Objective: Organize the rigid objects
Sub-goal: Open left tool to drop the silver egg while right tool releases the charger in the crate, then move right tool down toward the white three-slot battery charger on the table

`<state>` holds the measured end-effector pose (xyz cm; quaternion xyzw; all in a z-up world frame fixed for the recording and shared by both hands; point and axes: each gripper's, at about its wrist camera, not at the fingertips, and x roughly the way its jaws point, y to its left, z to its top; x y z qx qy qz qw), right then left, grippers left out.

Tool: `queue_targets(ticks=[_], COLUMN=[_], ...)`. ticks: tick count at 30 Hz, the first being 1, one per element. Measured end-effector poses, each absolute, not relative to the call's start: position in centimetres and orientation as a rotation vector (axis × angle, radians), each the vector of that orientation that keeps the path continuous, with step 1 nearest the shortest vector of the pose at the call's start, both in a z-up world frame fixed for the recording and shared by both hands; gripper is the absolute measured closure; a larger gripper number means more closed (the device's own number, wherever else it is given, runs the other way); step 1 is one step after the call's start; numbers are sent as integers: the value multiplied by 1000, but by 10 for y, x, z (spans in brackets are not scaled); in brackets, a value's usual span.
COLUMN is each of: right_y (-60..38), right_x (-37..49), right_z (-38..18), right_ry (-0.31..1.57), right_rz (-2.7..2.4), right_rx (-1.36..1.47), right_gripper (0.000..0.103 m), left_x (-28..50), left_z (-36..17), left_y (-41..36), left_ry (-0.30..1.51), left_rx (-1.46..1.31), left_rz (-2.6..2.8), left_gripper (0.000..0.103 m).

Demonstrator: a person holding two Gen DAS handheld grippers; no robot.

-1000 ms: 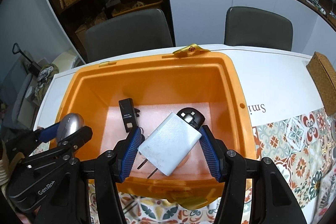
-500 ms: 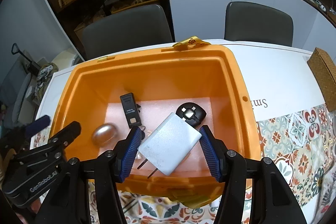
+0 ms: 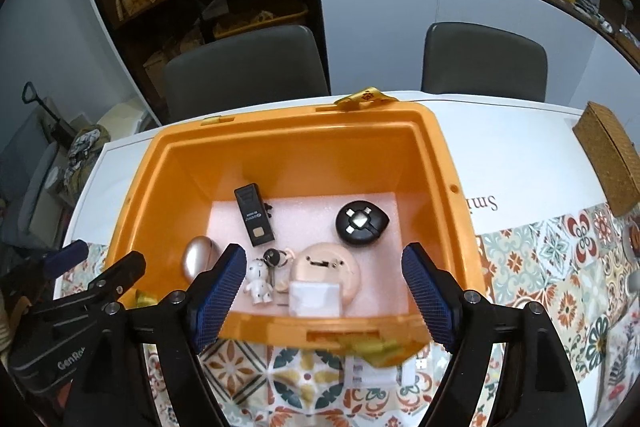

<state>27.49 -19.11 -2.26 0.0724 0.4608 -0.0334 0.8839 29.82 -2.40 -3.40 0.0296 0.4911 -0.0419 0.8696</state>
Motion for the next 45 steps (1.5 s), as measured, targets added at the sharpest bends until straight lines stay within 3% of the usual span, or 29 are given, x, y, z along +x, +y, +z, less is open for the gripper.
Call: queue_targets(ticks=[21, 45], right_y=[-192, -199], right_x=[201, 152], right_z=[0, -38], right_ry=[905, 916], right_rz=[-40, -13], right_rx=[168, 176], right_gripper=[23, 23], left_x=[231, 185], left_z=[-2, -44], left_y=[-24, -30], left_ry=[917, 976], left_rx=[64, 35], left_rz=[-100, -131], left_gripper=[15, 15])
